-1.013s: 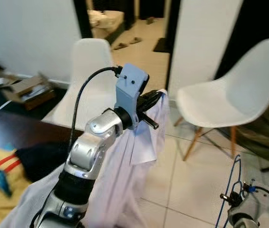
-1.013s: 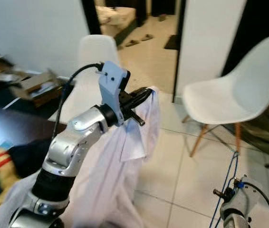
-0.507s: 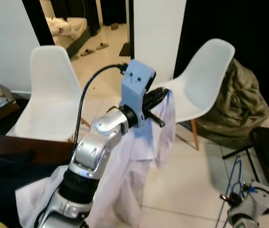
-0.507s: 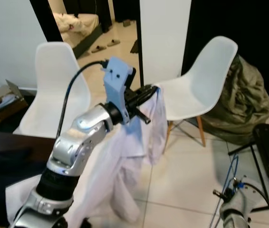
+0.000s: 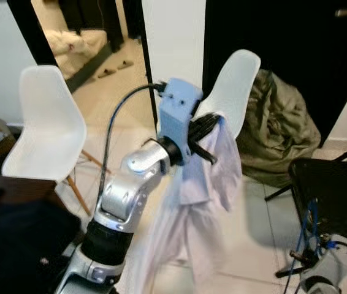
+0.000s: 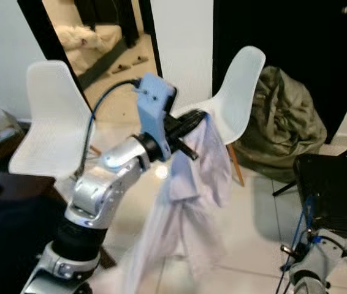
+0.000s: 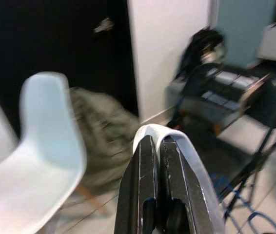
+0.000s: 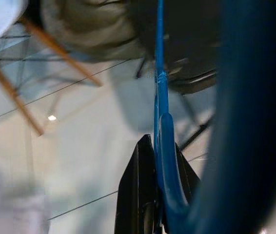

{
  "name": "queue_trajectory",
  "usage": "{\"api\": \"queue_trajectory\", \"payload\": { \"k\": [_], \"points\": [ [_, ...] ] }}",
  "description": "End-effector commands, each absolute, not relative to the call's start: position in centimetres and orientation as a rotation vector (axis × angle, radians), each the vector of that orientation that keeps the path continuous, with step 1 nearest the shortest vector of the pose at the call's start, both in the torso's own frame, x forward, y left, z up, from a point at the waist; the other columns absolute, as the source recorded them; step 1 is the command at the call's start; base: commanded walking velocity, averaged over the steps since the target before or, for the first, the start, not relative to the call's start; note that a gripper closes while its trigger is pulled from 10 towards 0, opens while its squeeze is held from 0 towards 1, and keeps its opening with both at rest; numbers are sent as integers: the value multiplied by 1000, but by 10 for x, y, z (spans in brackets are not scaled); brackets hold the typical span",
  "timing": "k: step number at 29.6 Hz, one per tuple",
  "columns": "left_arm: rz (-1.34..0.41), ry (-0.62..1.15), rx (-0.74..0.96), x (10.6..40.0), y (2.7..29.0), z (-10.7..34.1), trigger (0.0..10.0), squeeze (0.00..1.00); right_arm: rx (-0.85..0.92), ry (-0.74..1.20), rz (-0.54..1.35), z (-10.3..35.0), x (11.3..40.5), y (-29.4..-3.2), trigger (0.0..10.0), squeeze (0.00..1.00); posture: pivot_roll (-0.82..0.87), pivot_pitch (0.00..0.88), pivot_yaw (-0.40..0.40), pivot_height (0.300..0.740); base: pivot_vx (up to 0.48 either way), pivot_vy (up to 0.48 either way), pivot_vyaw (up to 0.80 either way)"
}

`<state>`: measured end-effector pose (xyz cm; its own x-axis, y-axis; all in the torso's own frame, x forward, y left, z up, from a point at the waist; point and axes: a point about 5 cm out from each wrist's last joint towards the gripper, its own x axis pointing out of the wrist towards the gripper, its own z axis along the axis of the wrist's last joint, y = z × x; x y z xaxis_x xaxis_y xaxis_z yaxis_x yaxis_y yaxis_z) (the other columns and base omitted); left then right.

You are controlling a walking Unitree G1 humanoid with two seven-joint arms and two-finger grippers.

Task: Hang hanger

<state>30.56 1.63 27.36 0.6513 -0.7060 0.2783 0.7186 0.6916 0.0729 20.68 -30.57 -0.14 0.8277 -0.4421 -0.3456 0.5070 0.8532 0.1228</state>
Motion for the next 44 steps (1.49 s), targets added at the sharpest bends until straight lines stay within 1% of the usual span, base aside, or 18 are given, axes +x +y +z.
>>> {"api": "queue_trajectory", "payload": {
  "k": [1, 7, 8, 9, 10, 11, 12, 13, 14, 16, 18, 20, 23, 31, 36, 38, 40, 44],
  "points": [
    [-802, -331, -55, 304, 21, 281, 10000, 0, 222, 323, -503, -5, 205, -302, 10000, 0, 20, 57, 76, 740, 0, -458, 0],
    [-854, -360, -68, 302, 21, 288, 10000, 0, 217, 327, -501, -5, 205, -302, 10000, 0, 9, 58, 81, 740, 0, -301, -267],
    [-886, -384, -15, 304, 28, 292, 10000, 0, 217, 332, -499, -5, 205, -302, 10000, 0, 5, 57, 80, 740, 0, 0, -800],
    [-886, -384, -15, 304, 28, 292, 10000, 0, 217, 332, -499, -5, 205, -302, 10000, 0, 5, 57, 80, 740, 0, 0, -800],
    [-901, -408, 75, 310, 40, 296, 10000, 0, 218, 336, -498, -6, 205, -301, 10000, 0, 3, 57, 82, 740, 0, 0, -800],
    [-901, -408, 75, 310, 40, 296, 10000, 0, 218, 336, -498, -6, 205, -301, 10000, 0, 3, 57, 82, 740, 0, 0, -800],
    [-899, -430, 187, 317, 52, 300, 10000, 0, 219, 338, -497, -6, 205, -301, 10000, 0, 3, 57, 82, 740, 0, 0, -800],
    [-899, -430, 187, 317, 52, 300, 10000, 0, 219, 338, -497, -6, 205, -301, 10000, 0, 3, 57, 82, 740, 0, 0, -800],
    [-892, -441, 261, 321, 60, 303, 10000, 0, 220, 339, -497, -7, 206, -301, 10000, 0, 3, 56, 83, 740, 0, 0, -800],
    [-868, -490, 535, 329, 71, 307, 10000, 0, 220, 338, -498, -6, 206, -301, 10000, 0, 0, 55, 85, 740, 0, 0, -800],
    [-854, -528, 744, 334, 76, 307, 10000, 0, 222, 336, -500, -6, 206, -301, 10000, 0, -3, 55, 87, 740, 0, 0, -800],
    [-820, -567, 874, 338, 79, 308, 10000, 0, 223, 335, -501, -6, 206, -301, 10000, 0, -9, 53, 88, 740, 0, 0, -800],
    [-775, -614, 955, 342, 82, 311, 10000, 0, 224, 333, -501, -6, 207, -301, 10000, 0, -14, 53, 89, 740, 0, 0, -800],
    [-661, -681, 975, 349, 89, 320, 10000, 0, 223, 333, -498, -6, 207, -302, 10000, 0, -18, 53, 84, 740, 0, 0, -800],
    [-638, -668, 956, 354, 96, 316, 10000, 0, 224, 334, -495, -6, 207, -302, 10000, 0, -20, 55, 80, 740, 0, 0, -800],
    [-629, -643, 914, 357, 100, 313, 10000, 0, 223, 334, -492, -5, 207, -303, 10000, 0, -20, 59, 77, 740, 0, 0, -800],
    [-624, -600, 779, 358, 107, 306, 10000, 0, 213, 331, -481, -5, 207, -302, 10000, 0, -26, 60, 77, 740, 0, 0, -800],
    [-617, -582, 721, 358, 112, 298, 10000, 0, 208, 329, -473, -4, 208, -302, 10000, 0, -28, 63, 75, 740, 0, 0, -800]
  ]
}}
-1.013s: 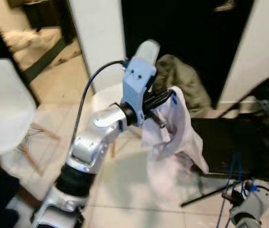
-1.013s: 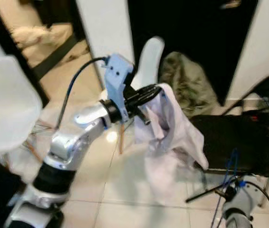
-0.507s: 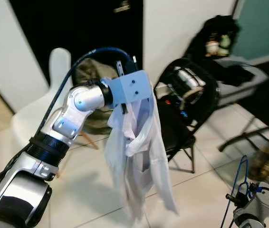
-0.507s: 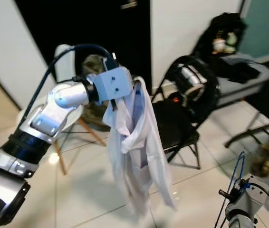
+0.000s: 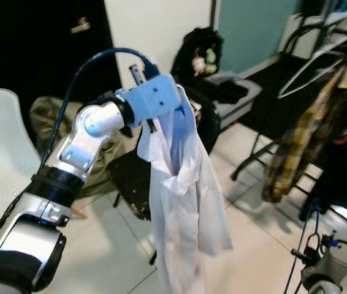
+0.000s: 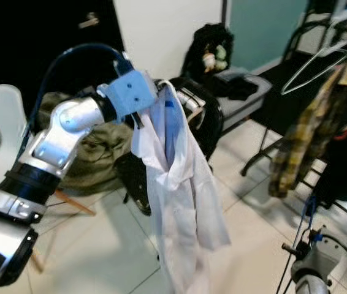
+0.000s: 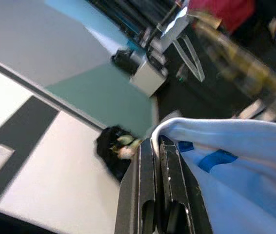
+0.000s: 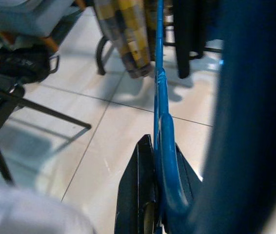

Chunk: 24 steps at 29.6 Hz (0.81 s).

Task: Hang hanger

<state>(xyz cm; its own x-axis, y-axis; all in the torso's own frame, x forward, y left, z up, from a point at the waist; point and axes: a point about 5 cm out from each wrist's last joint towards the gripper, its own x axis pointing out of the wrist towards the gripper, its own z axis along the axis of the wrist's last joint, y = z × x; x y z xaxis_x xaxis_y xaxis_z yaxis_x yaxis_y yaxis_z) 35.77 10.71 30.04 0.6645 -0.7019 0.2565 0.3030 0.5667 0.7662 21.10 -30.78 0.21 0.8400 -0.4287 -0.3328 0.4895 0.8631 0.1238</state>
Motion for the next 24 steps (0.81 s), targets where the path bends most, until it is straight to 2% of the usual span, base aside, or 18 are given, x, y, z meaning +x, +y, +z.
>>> {"api": "queue_trajectory", "payload": {
  "k": [1, 5, 12, 14, 16, 17, 18, 19, 22, 24],
  "points": [
    [-617, -582, 721, 358, 112, 298, 10000, 0, 208, 329, -473, -4, 208, -302, 10000, 0, -28, 63, 75, 740, 0, 0, -800],
    [-609, -562, 728, 359, 116, 292, 10000, 0, 217, 322, -468, -3, 208, -302, 10000, 0, -34, 62, 72, 740, 0, 0, -600],
    [-591, -522, 791, 364, 124, 285, 10000, 0, 233, 187, -370, 25, 226, -307, 10000, 0, -46, 62, 75, 740, 0, -453, 0],
    [-545, -512, 819, 369, 129, 286, 10000, 0, 229, 20, -218, 75, 248, -316, 10000, 0, -60, 62, 79, 740, 0, 0, 0],
    [-487, -499, 854, 374, 136, 289, 10000, 0, 202, -102, 43, 129, 260, -308, 10000, 0, -69, 60, 80, 740, 0, 0, 0],
    [-487, -499, 854, 374, 136, 289, 10000, 0, 202, -102, 43, 129, 260, -308, 10000, 0, -69, 60, 80, 740, 0, 0, 0],
    [-471, -498, 868, 375, 139, 290, 10000, 0, 158, -125, 169, 146, 259, -301, 10000, 0, -78, 57, 76, 740, 0, 0, 0],
    [-471, -498, 868, 375, 139, 290, 10000, 0, 158, -125, 169, 146, 259, -301, 10000, 0, -78, 57, 76, 740, 0, 0, 0],
    [-448, -509, 943, 376, 143, 293, 10000, 0, -14, -100, 480, 183, 239, -302, 10000, 0, -79, 55, 67, 740, 0, 0, 0],
    [-449, -512, 963, 376, 144, 293, 10000, 0, -39, -85, 532, 189, 233, -303, 10000, 0, -79, 55, 67, 740, 0, 0, 0]
  ]
}}
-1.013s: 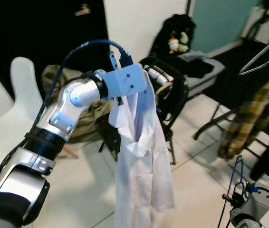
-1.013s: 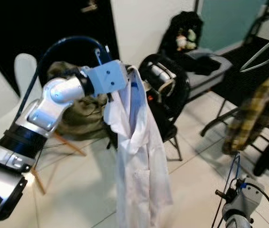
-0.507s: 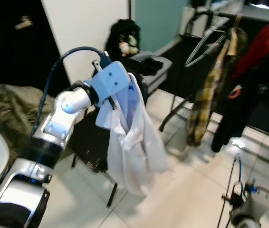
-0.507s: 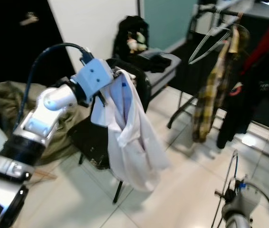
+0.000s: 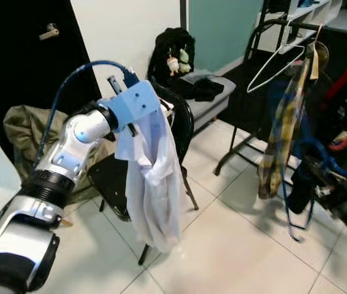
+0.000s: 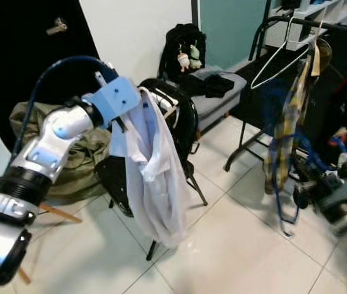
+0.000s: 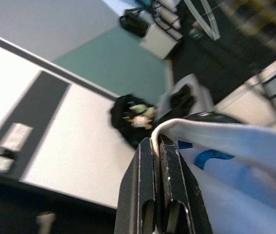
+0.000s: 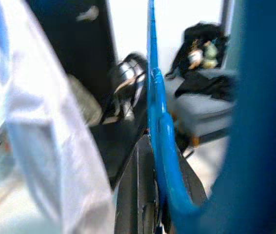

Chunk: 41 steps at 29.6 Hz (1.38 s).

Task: Hang hanger

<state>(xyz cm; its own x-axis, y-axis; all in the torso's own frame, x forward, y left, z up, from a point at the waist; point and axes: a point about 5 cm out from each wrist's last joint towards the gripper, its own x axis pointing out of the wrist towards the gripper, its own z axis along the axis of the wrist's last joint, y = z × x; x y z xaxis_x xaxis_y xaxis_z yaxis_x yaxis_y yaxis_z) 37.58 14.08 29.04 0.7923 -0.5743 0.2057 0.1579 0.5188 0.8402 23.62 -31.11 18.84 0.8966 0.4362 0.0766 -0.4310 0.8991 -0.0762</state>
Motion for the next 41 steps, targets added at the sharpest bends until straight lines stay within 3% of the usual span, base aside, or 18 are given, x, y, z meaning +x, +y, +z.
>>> {"api": "queue_trajectory", "payload": {
  "k": [1, 3, 5, 6, 11, 15, 20, 25, 32, 41],
  "points": [
    [-449, -512, 963, 376, 144, 293, 10000, 0, -39, -85, 532, 189, 233, -303, 10000, 0, -79, 55, 67, 740, 0, 0, 0],
    [-449, -513, 964, 377, 144, 292, 10000, 0, -38, -84, 533, 189, 233, -303, 10000, 0, -79, 55, 66, 740, 0, 0, 0],
    [-481, -524, 980, 374, 143, 290, 10000, 0, -124, 10, 730, 205, 209, -303, 10000, 0, -87, 53, 71, 740, 0, 0, 0],
    [-481, -524, 980, 374, 143, 290, 10000, 0, -124, 10, 730, 205, 209, -303, 10000, 0, -87, 53, 71, 740, 0, 0, 0],
    [-603, -599, 997, 366, 120, 288, 10000, 0, -214, 60, 1116, 240, 194, -256, 10000, 0, -92, 47, 81, 740, 0, 0, 0],
    [-640, -621, 1002, 363, 110, 287, 10000, 0, -256, 85, 1236, 237, 199, -225, 10000, 0, -92, 49, 85, 740, 0, 0, 0],
    [-675, -646, 1002, 359, 100, 285, 10000, 0, -322, 104, 1174, 233, 221, -212, 10000, 0, -79, 44, 82, 740, 0, 0, 0],
    [-688, -654, 1004, 357, 99, 285, 10000, 0, -351, 81, 1079, 241, 233, -217, 10000, 0, -75, 45, 81, 740, 0, 0, 0],
    [-695, -643, 1016, 357, 103, 282, 10000, 0, -371, 114, 1000, 262, 227, -234, 10000, 0, -78, 49, 79, 740, 0, 0, 0],
    [-701, -665, 1002, 355, 99, 286, 10000, 0, -425, 226, 916, 251, 233, -242, 10000, 0, -82, 50, 75, 740, 0, 0, 0]
  ]
}}
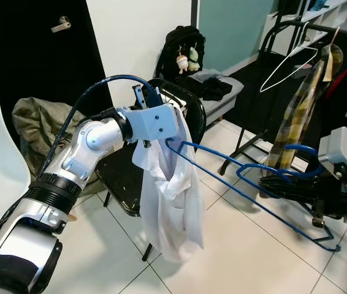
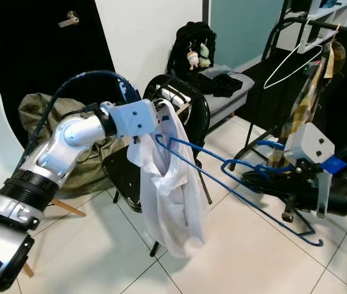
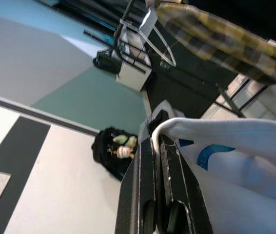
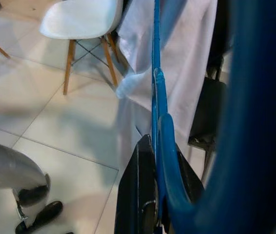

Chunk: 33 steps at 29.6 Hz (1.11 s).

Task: Hang hanger

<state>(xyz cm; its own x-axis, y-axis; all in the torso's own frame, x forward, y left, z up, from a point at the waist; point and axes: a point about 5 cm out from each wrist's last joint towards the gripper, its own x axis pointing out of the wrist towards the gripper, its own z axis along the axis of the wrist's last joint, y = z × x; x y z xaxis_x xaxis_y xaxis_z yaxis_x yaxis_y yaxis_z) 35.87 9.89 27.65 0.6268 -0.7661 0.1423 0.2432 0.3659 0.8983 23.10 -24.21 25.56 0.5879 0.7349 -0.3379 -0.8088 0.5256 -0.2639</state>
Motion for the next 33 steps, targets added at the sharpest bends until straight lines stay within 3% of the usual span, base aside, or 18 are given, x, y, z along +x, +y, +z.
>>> {"api": "queue_trajectory", "payload": {
  "k": [1, 12, 19, 30, 33],
  "points": [
    [-701, -665, 1002, 355, 99, 286, 10000, 0, -425, 226, 916, 251, 233, -242, 10000, 0, -82, 50, 75, 740, 0, 0, 0],
    [-803, -725, 912, 335, 70, 283, 10000, 0, -441, 299, 877, 230, 250, -214, 10000, 0, -74, 48, 74, 740, 0, 0, 0],
    [-932, -764, 788, 312, 34, 275, 10000, 0, -373, 290, 687, 231, 278, -210, 10000, 0, -73, 45, 68, 740, 0, 0, 0],
    [-993, -762, 613, 294, 16, 277, 10000, 0, -318, 271, 553, 230, 293, -211, 10000, 0, -69, 44, 67, 740, 0, 0, 0],
    [-930, -738, 512, 299, 21, 288, 10000, 0, -281, 278, 418, 223, 304, -213, 10000, 0, -68, 42, 61, 740, 0, 0, 0]
  ]
}}
